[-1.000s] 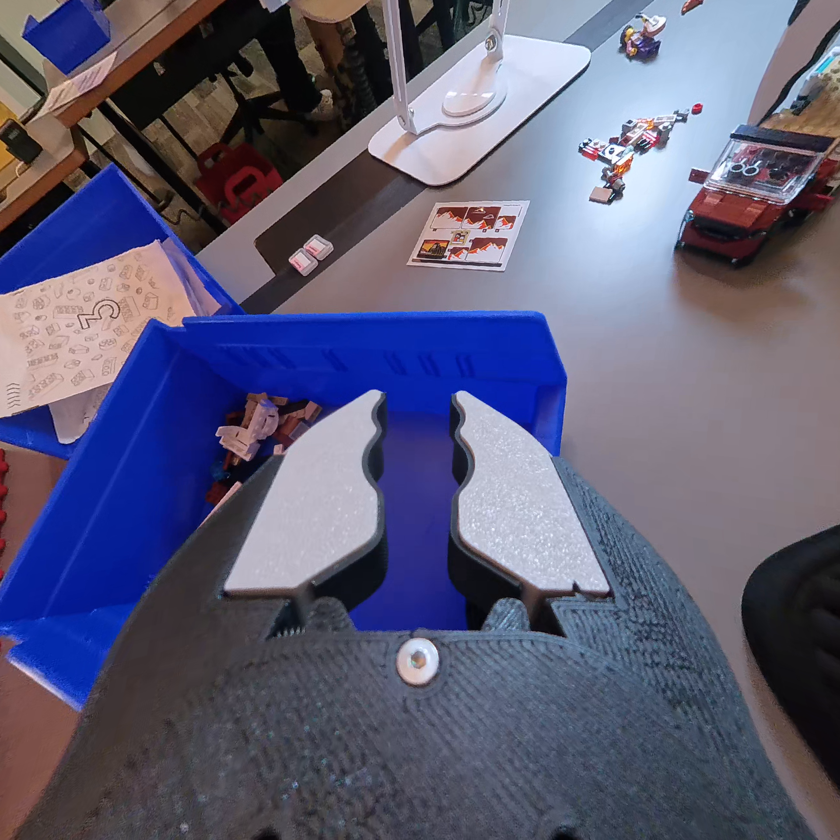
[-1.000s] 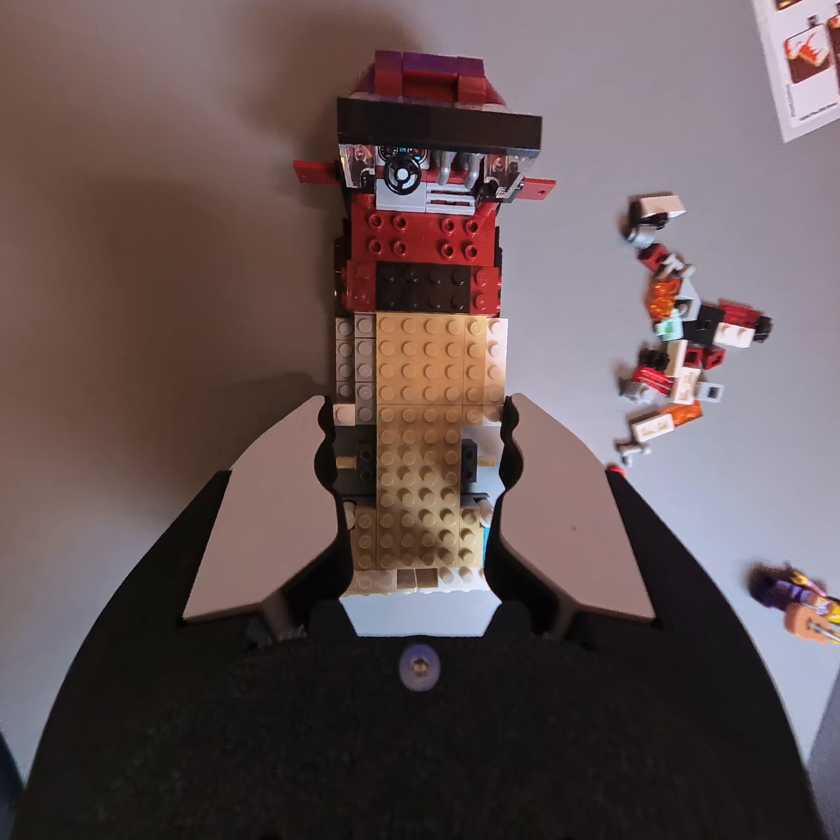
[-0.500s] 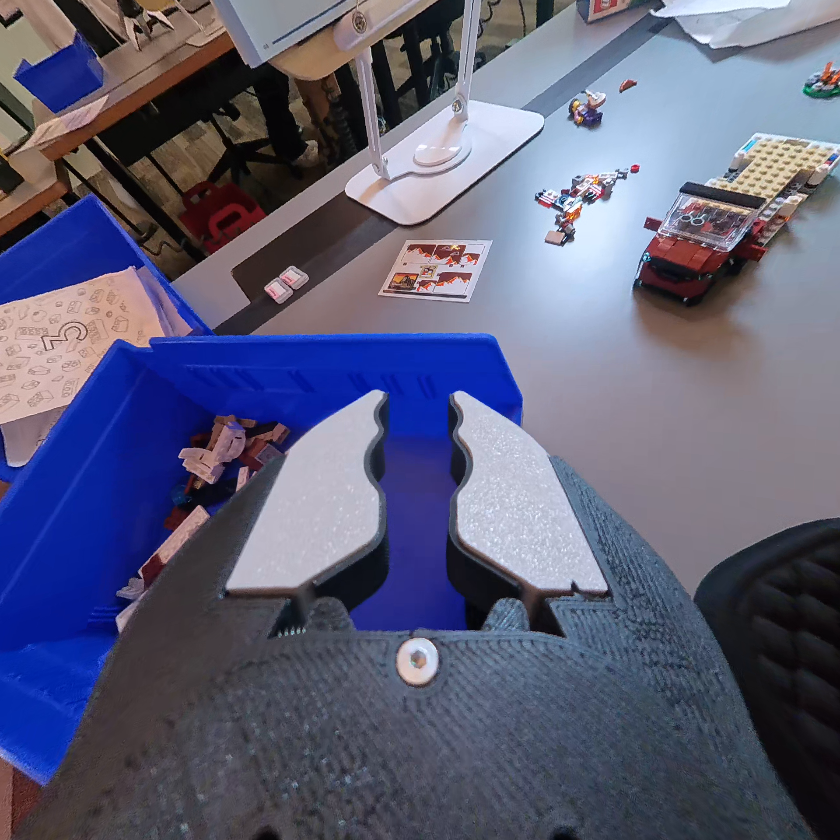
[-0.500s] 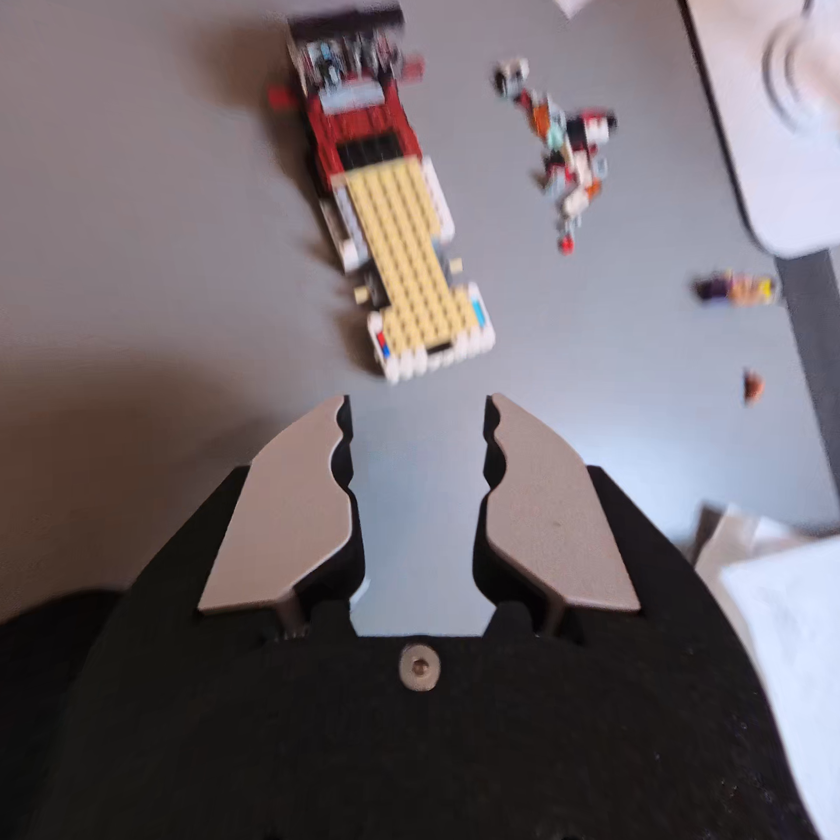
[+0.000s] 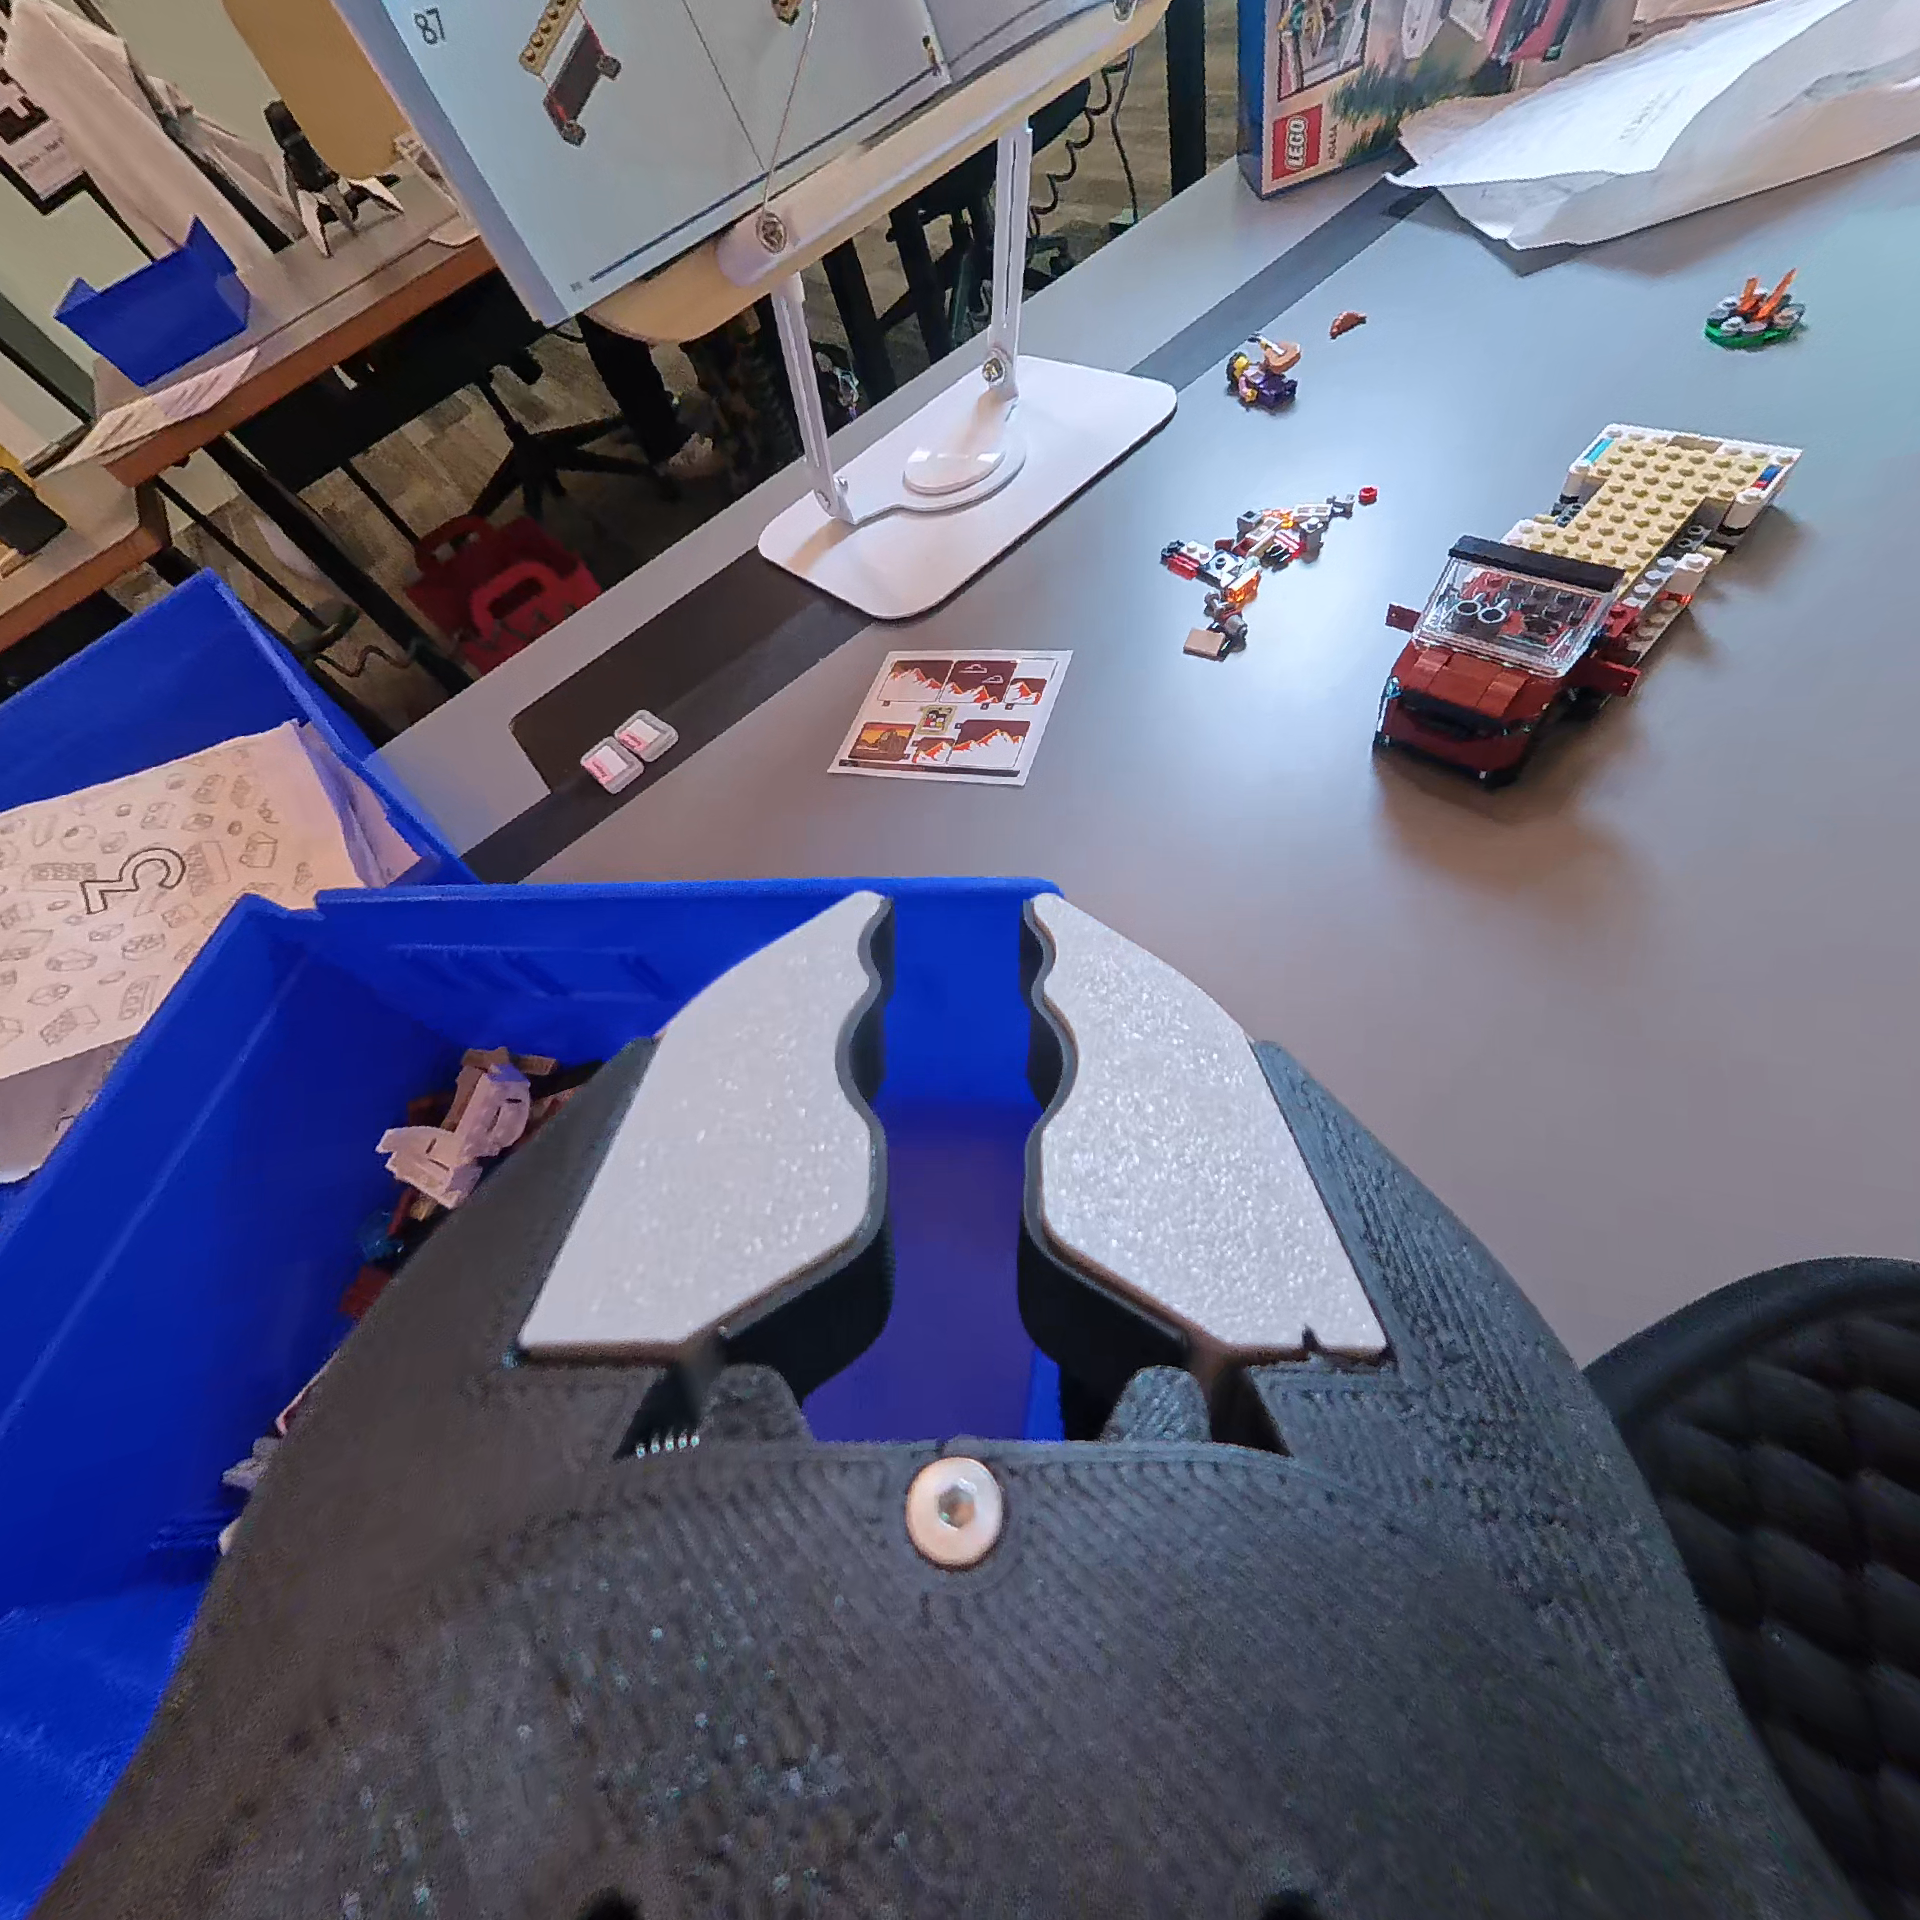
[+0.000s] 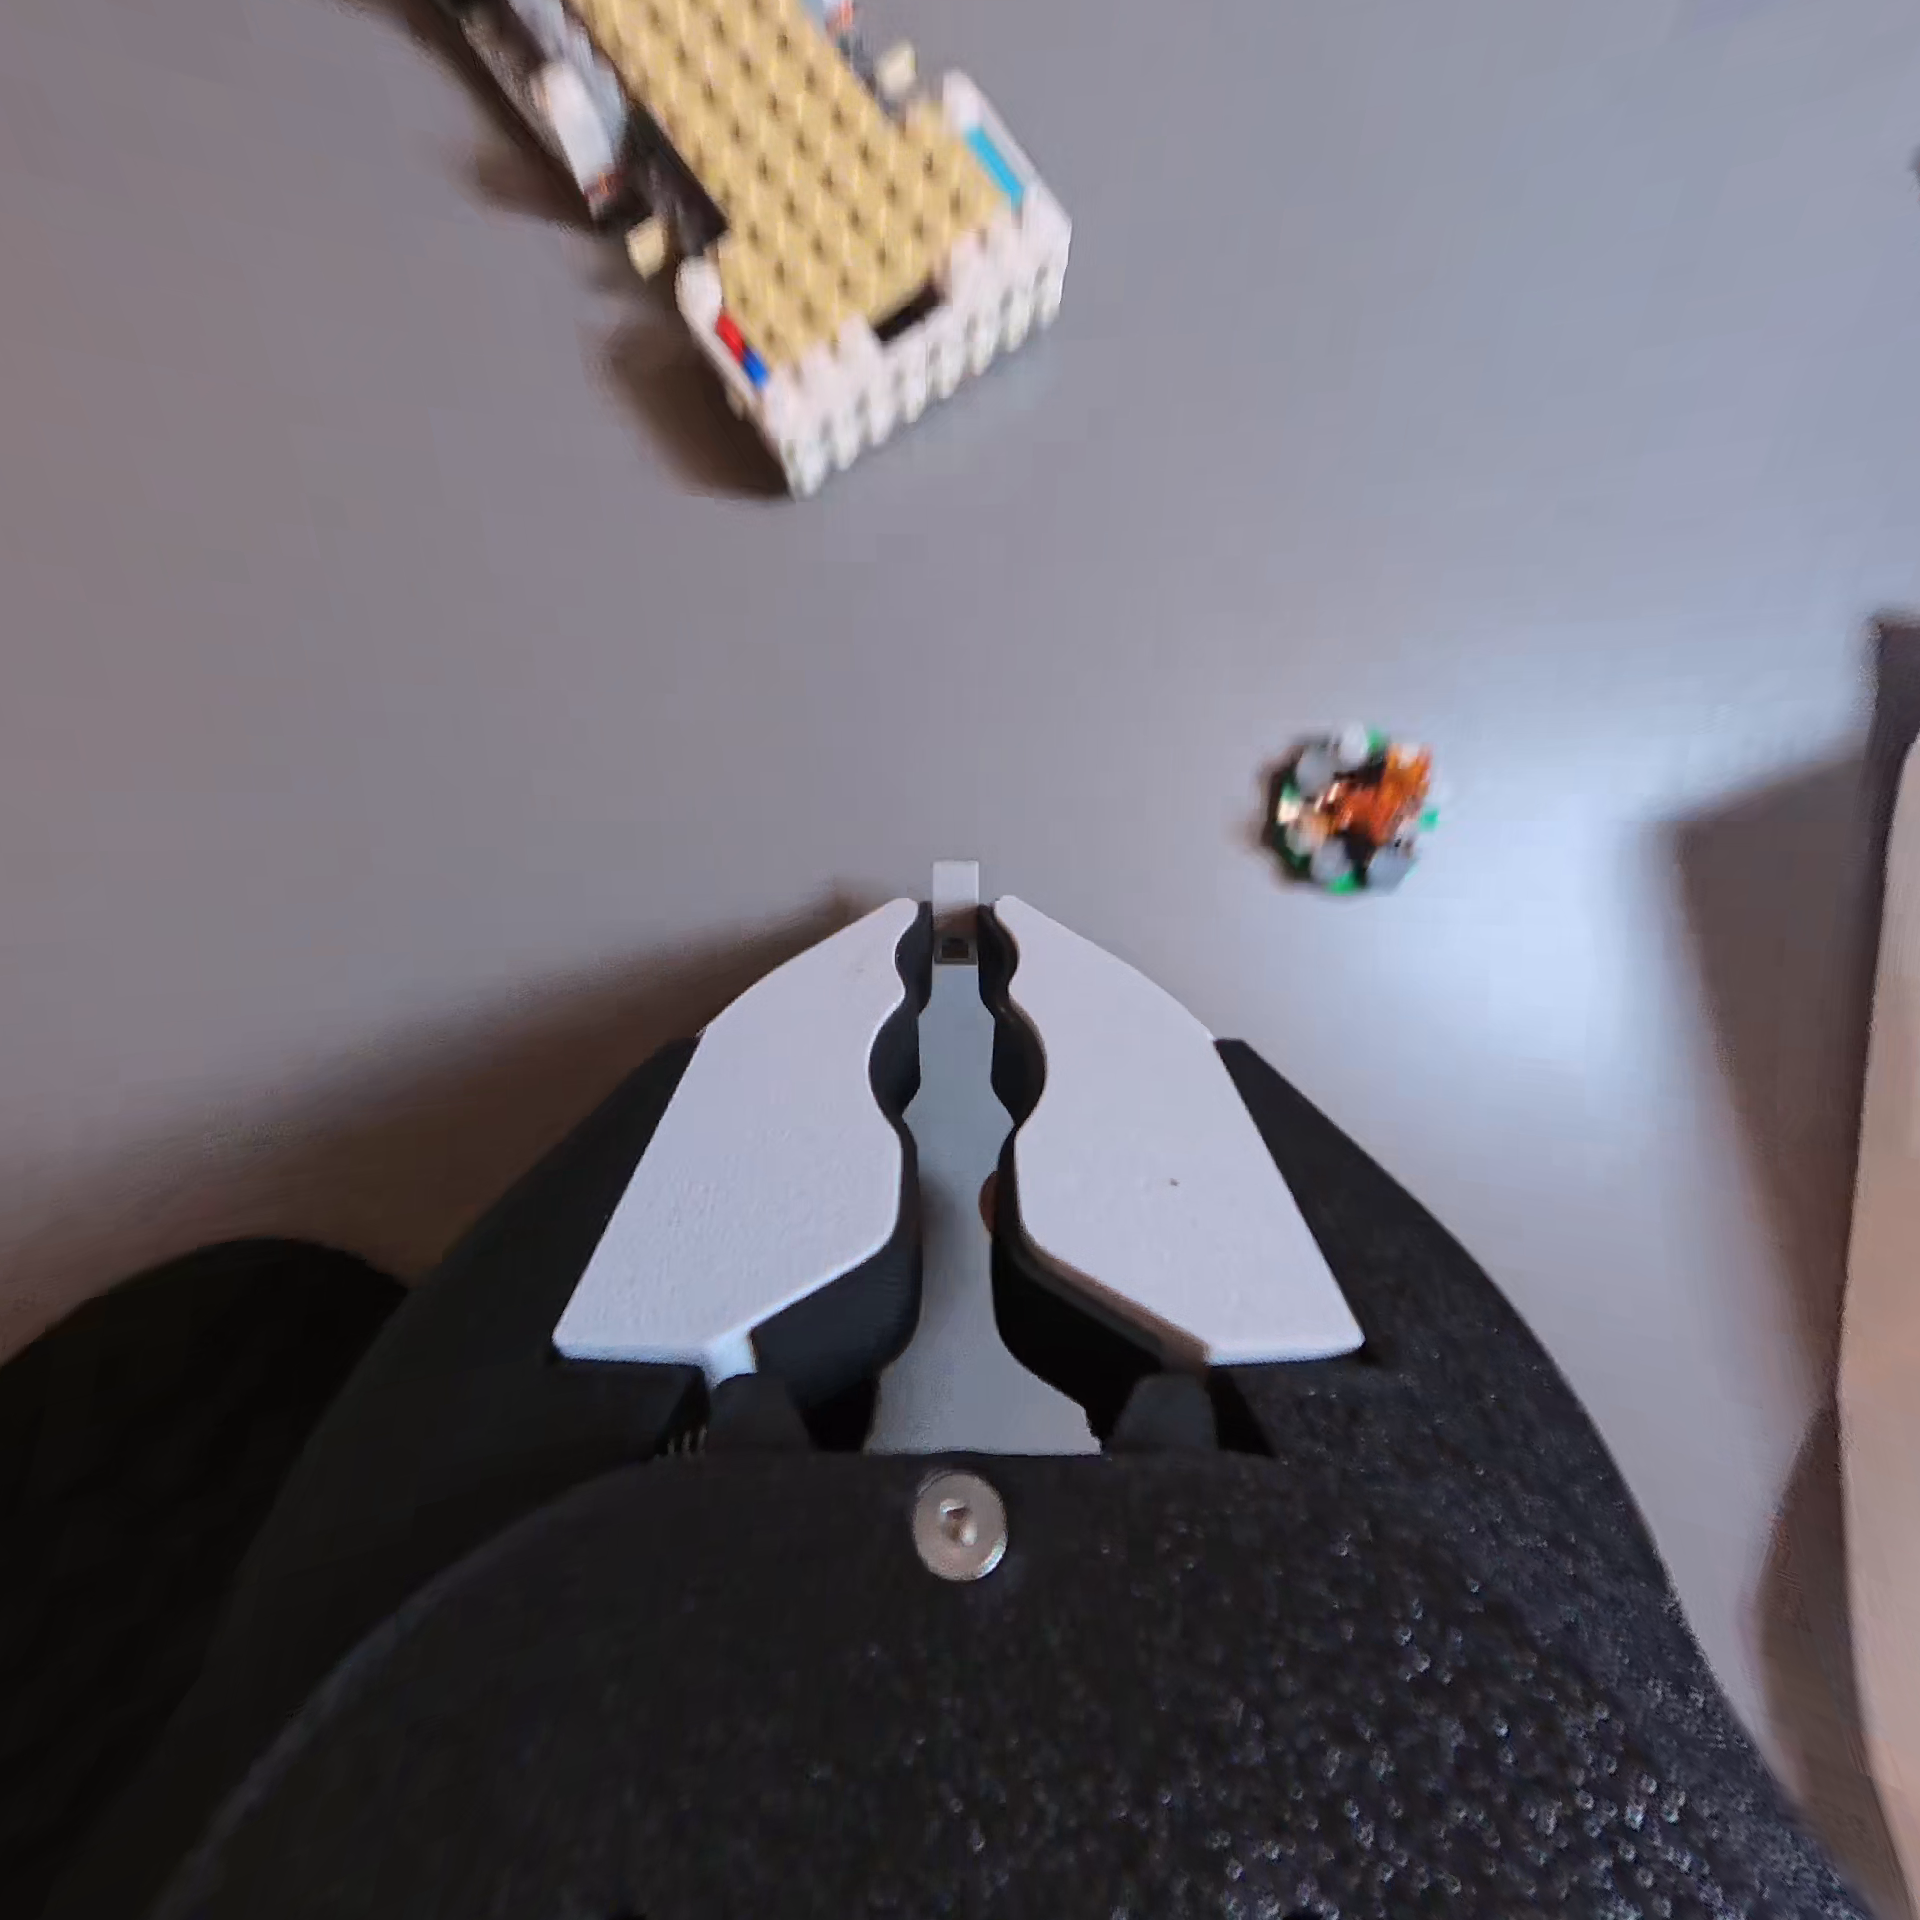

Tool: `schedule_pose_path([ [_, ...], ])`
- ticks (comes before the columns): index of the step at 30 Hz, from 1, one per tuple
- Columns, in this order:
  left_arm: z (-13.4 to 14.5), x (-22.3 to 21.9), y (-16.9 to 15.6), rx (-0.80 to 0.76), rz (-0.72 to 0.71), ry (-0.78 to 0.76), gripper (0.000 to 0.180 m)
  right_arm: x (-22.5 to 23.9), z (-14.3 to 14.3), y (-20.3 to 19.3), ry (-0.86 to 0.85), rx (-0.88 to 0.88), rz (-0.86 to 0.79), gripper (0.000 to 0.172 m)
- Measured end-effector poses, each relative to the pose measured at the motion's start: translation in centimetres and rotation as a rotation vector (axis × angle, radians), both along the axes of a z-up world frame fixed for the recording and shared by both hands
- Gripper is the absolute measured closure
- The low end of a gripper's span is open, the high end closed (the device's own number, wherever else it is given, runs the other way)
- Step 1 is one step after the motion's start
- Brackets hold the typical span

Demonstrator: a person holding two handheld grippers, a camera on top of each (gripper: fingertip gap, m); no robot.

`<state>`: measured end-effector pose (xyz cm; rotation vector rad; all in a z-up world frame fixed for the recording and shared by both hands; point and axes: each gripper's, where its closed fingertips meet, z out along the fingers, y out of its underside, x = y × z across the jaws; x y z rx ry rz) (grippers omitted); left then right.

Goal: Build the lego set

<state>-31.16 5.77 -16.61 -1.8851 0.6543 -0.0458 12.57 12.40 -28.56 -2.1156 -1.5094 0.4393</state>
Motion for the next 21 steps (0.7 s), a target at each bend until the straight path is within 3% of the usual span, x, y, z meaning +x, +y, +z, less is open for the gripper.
schedule_pose_path([
  [7,-0.1,-0.8,-1.0,-0.006,0.037,-0.013,0.158,-12.9,2.1,7.7,0.134,0.143,0.108,0.163],
  [8,-0.2,-0.9,-1.2,-0.012,0.041,-0.011,0.158,-14.2,2.1,8.8,0.135,0.184,0.108,0.161],
  [10,-0.4,-1.3,-1.6,-0.020,0.051,-0.005,0.157,-15.9,2.3,10.1,0.157,0.236,0.096,0.136],
  [16,-0.3,-2.3,-2.0,-0.015,0.072,-0.019,0.158,-15.2,5.6,7.4,0.353,0.263,0.097,0.131],
  [21,-0.2,-2.0,-1.5,0.009,0.066,-0.044,0.158,-13.0,4.6,3.3,0.316,0.216,0.191,0.123],
])
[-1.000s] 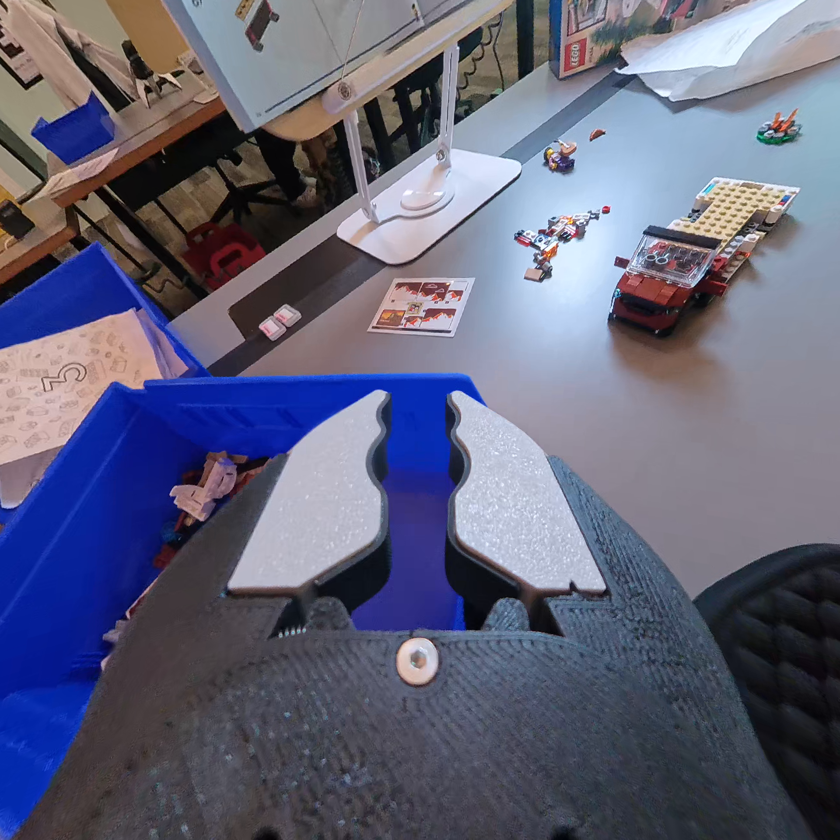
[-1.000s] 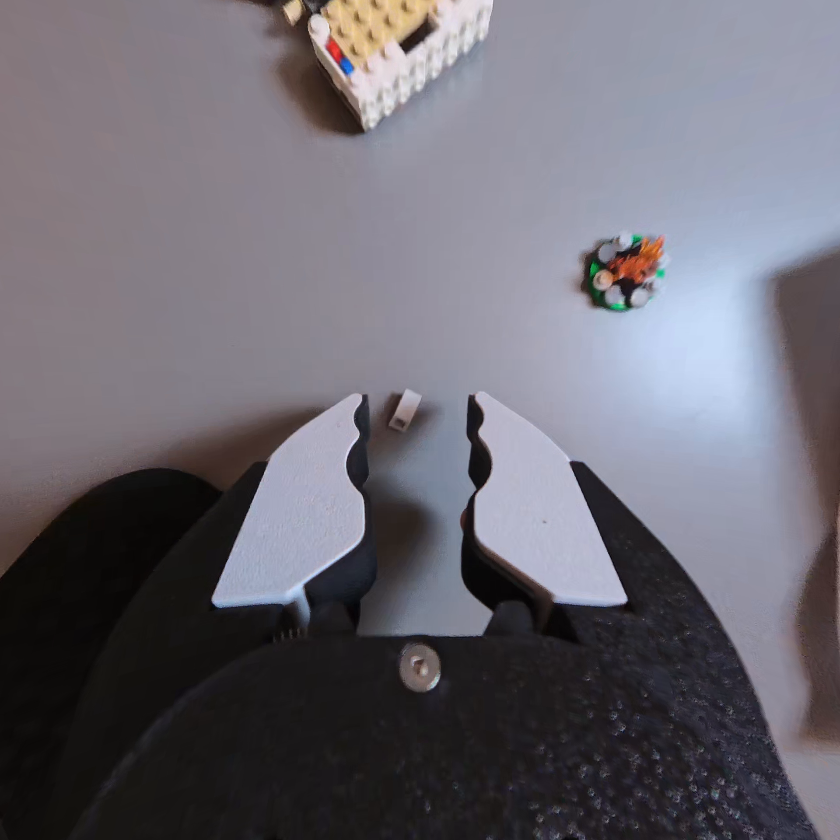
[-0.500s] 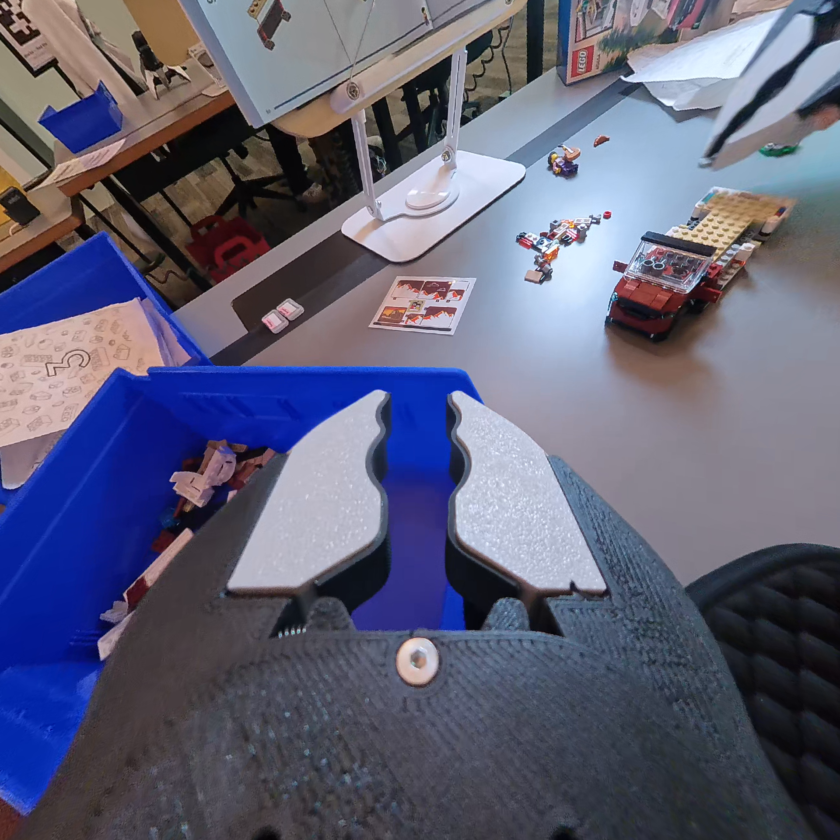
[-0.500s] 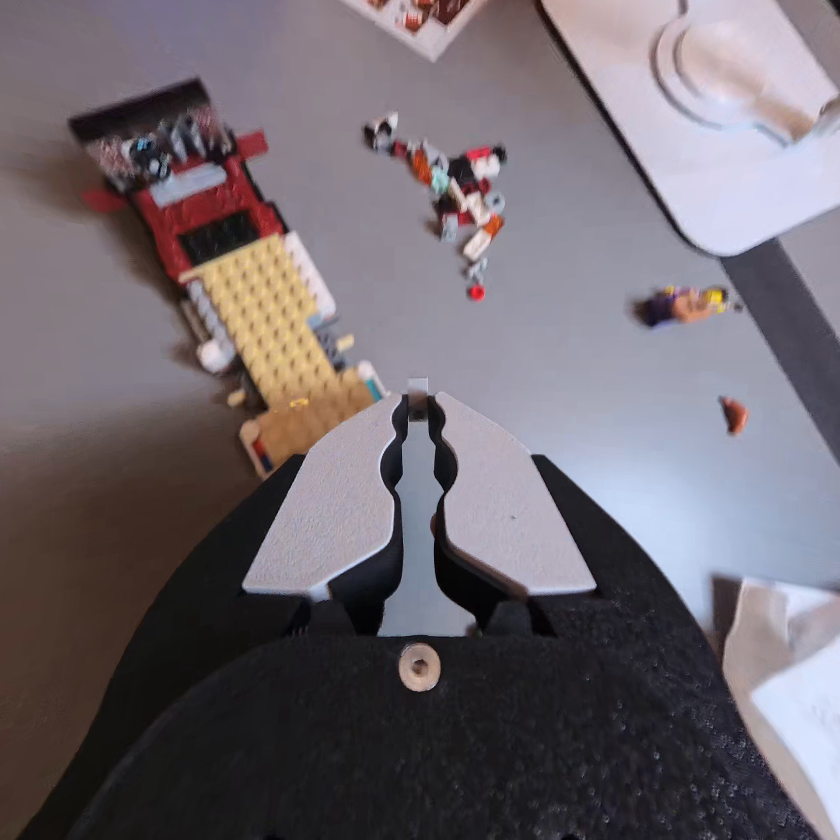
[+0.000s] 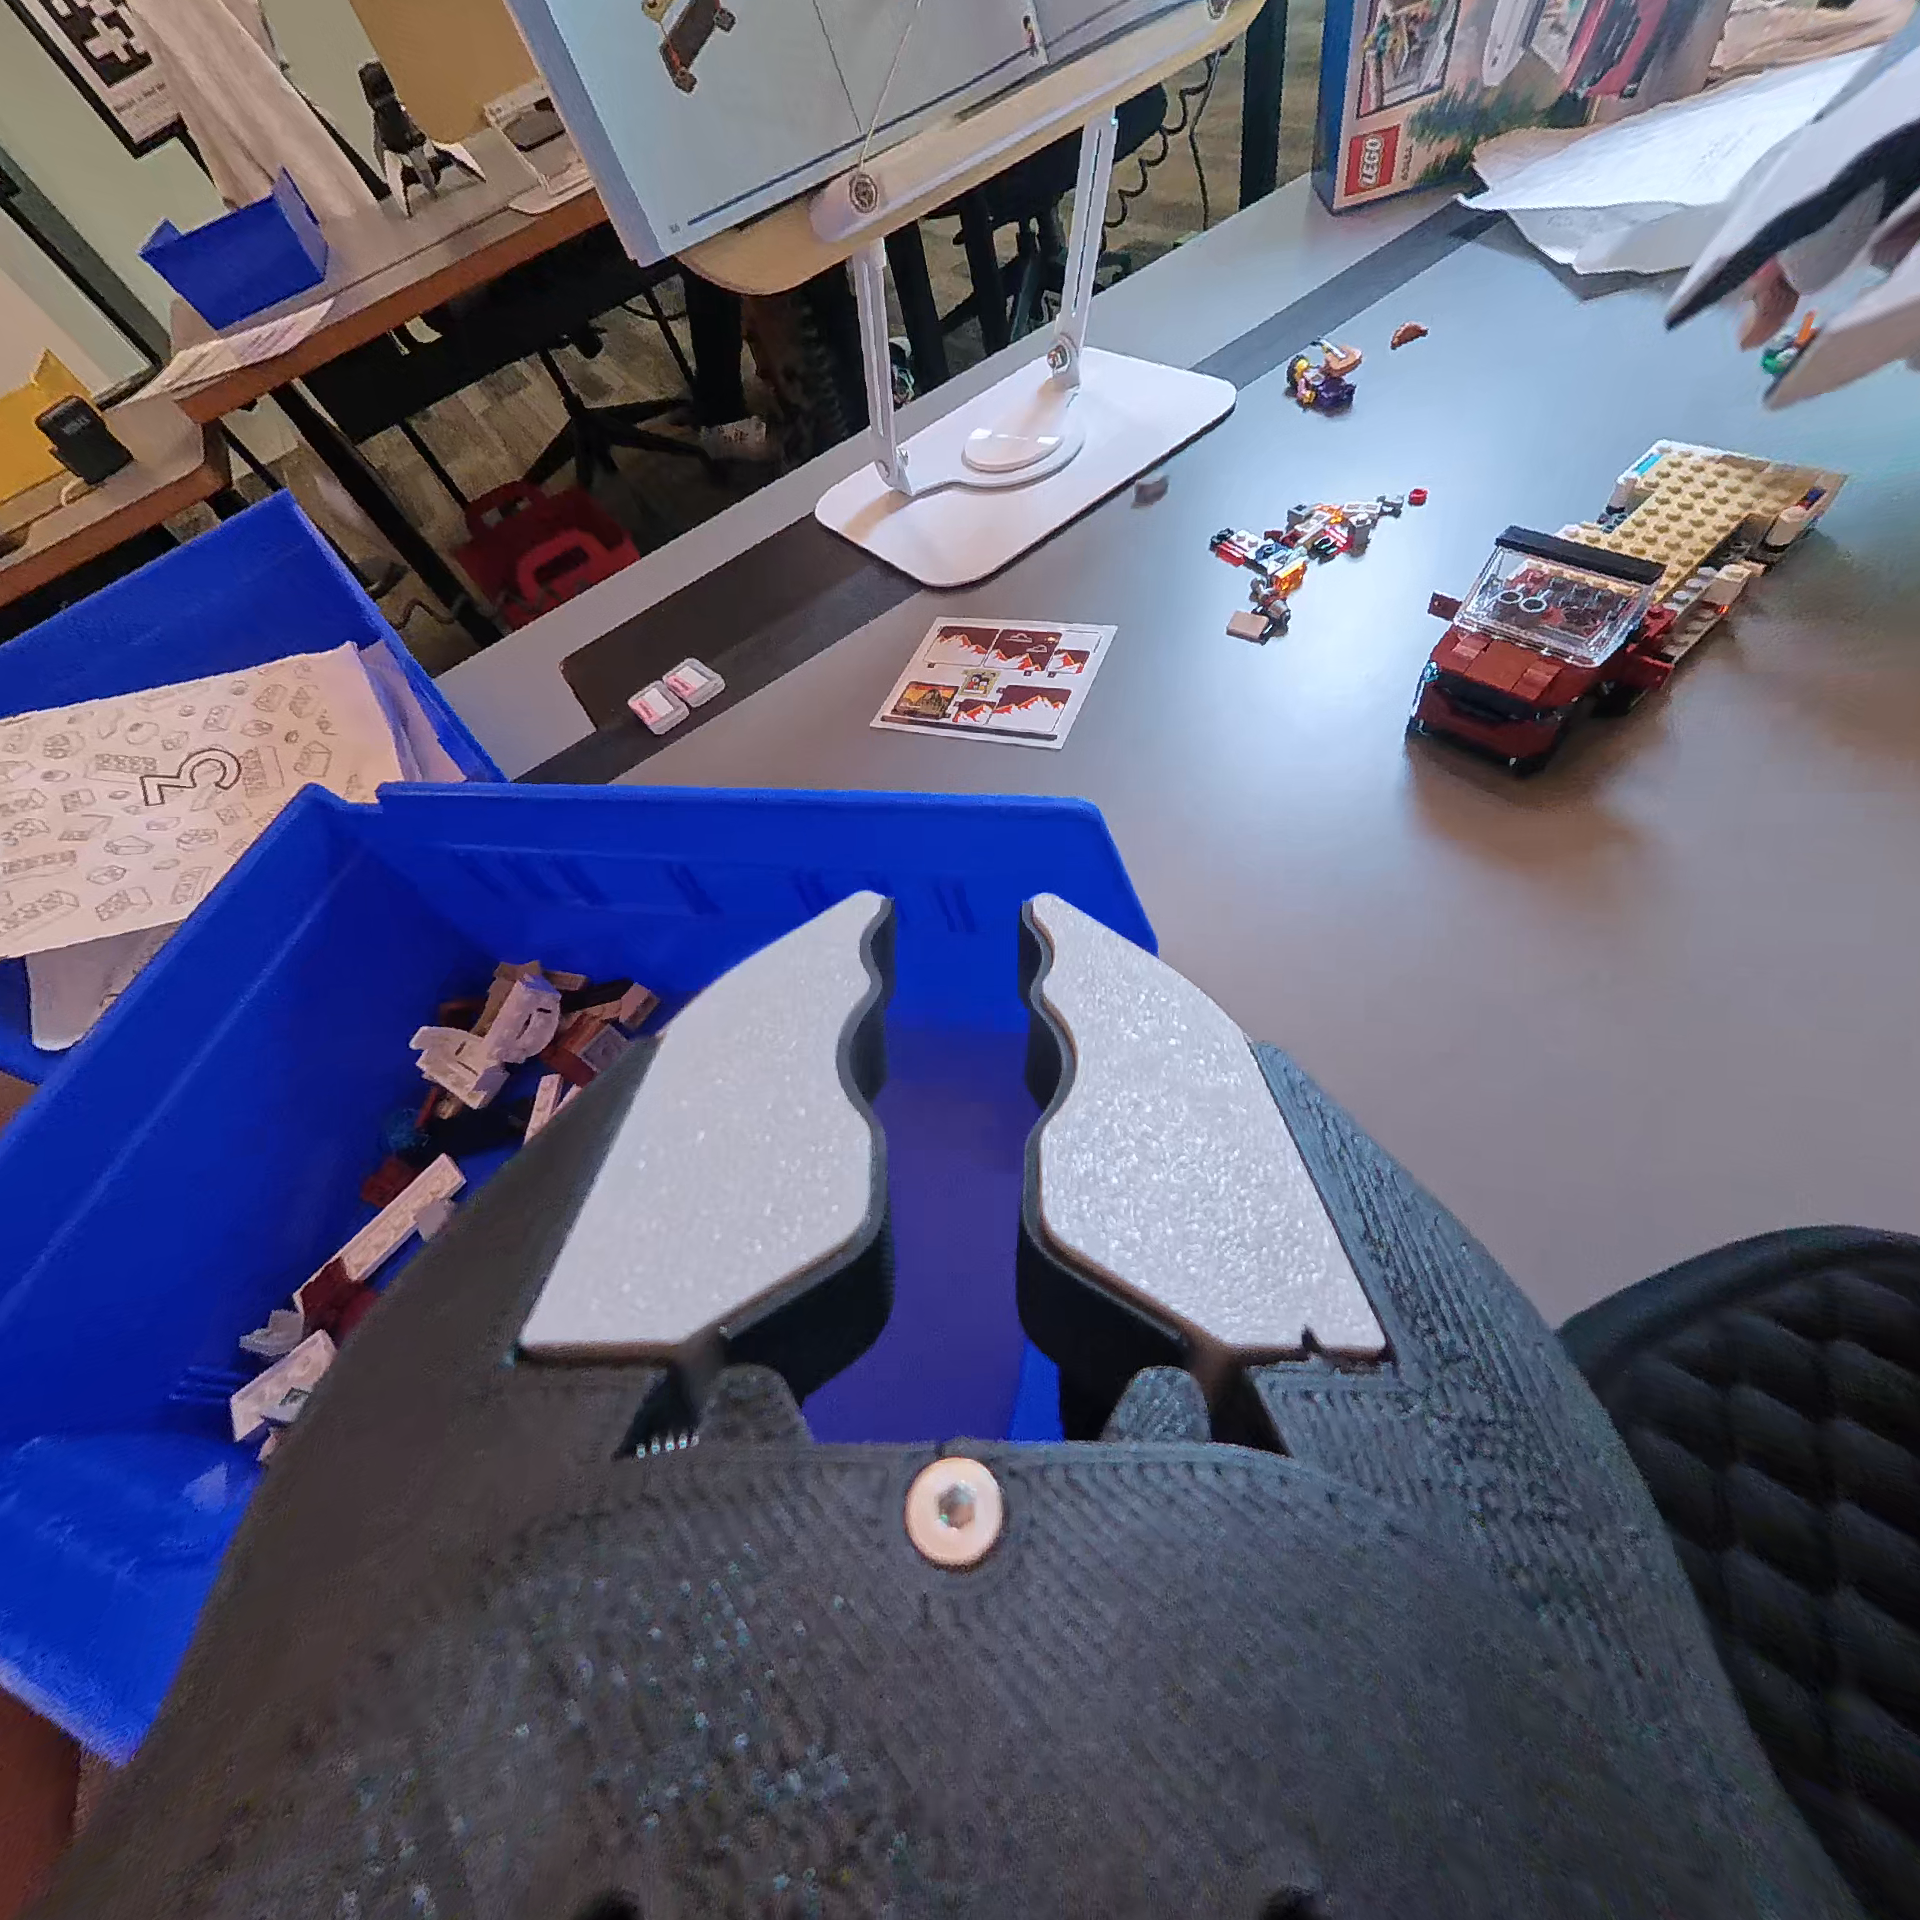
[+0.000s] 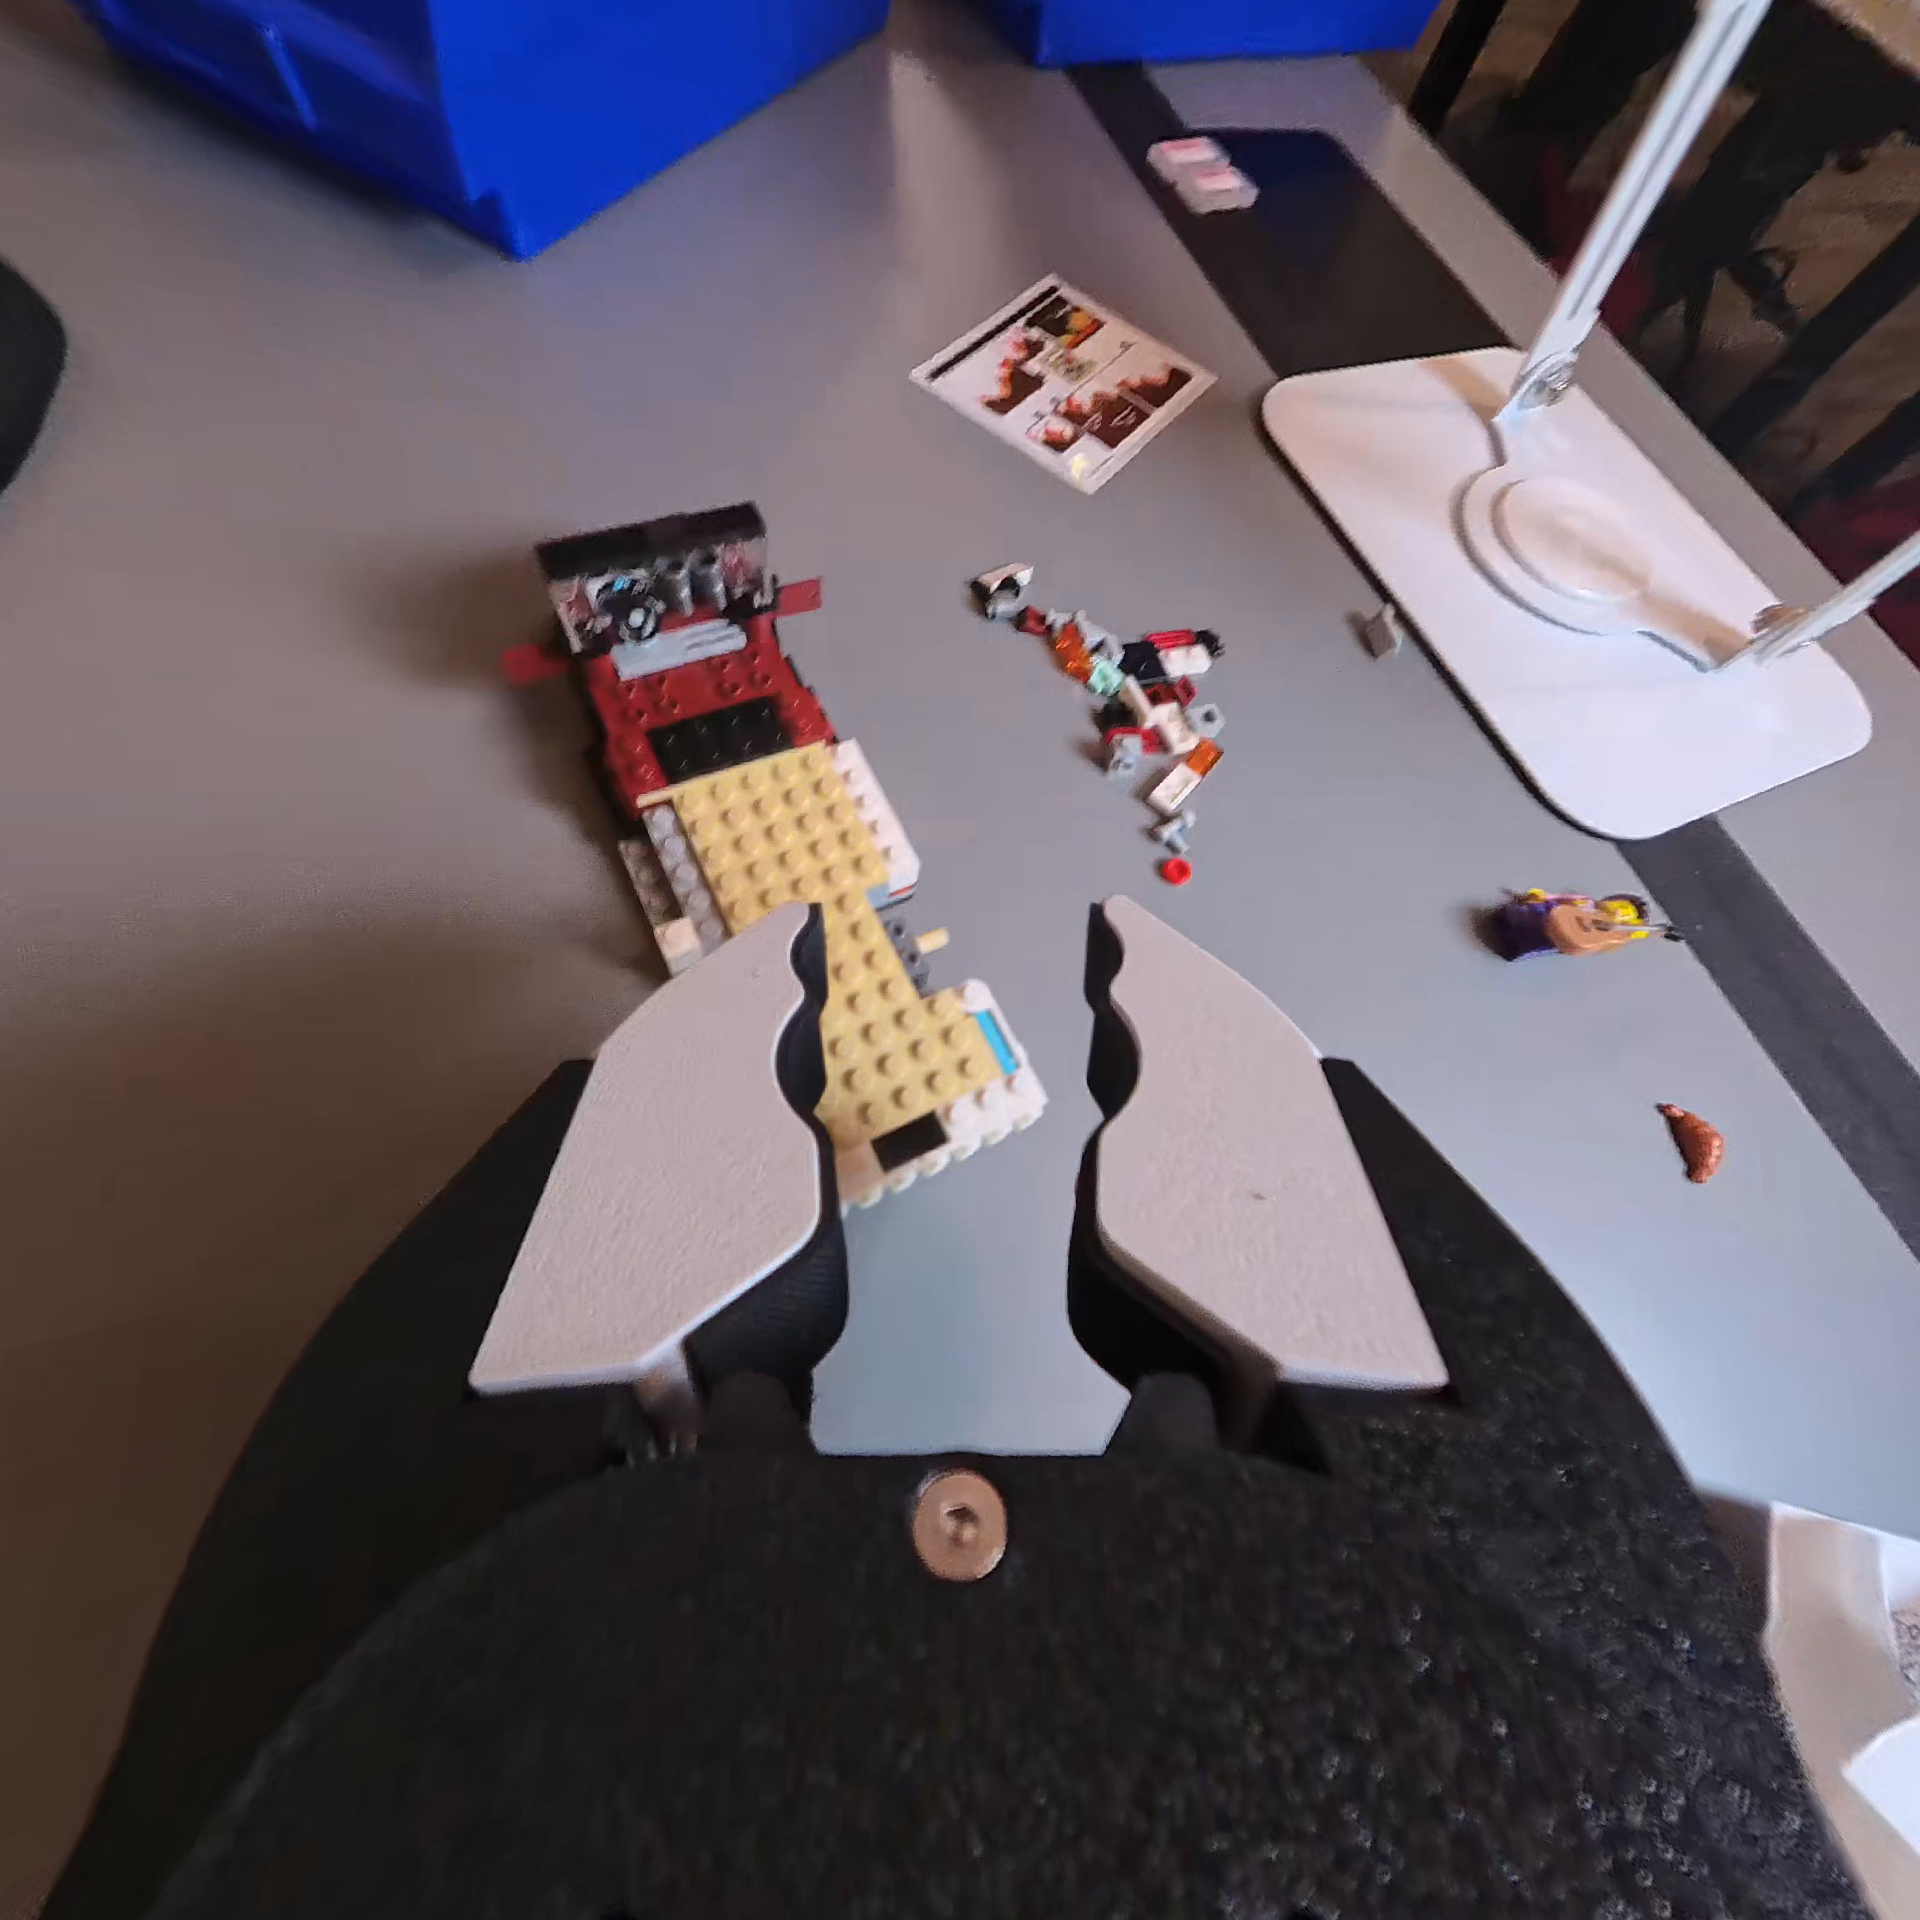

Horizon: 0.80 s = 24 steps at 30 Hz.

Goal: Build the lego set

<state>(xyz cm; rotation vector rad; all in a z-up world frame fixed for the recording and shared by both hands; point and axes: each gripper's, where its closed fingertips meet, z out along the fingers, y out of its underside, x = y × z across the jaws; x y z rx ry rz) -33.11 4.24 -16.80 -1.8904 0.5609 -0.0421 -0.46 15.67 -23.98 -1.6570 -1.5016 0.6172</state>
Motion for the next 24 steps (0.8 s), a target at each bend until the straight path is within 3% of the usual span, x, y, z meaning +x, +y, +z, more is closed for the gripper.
schedule_pose_path([
  [10,-0.1,1.8,0.5,0.017,-0.014,-0.042,0.159,-1.5,-4.1,-2.7,-0.290,0.116,0.204,0.108],
  [15,-0.4,2.1,0.7,0.005,-0.011,-0.043,0.158,-2.1,-5.6,-2.5,-0.444,0.043,0.299,0.114],
  [17,-0.5,2.2,0.6,0.004,-0.008,-0.037,0.158,-2.3,-5.7,-2.3,-0.470,0.040,0.332,0.121],
  [24,-0.7,1.6,0.4,-0.002,0.015,-0.044,0.158,-2.7,-5.7,-0.1,-0.489,0.059,0.347,0.122],
])
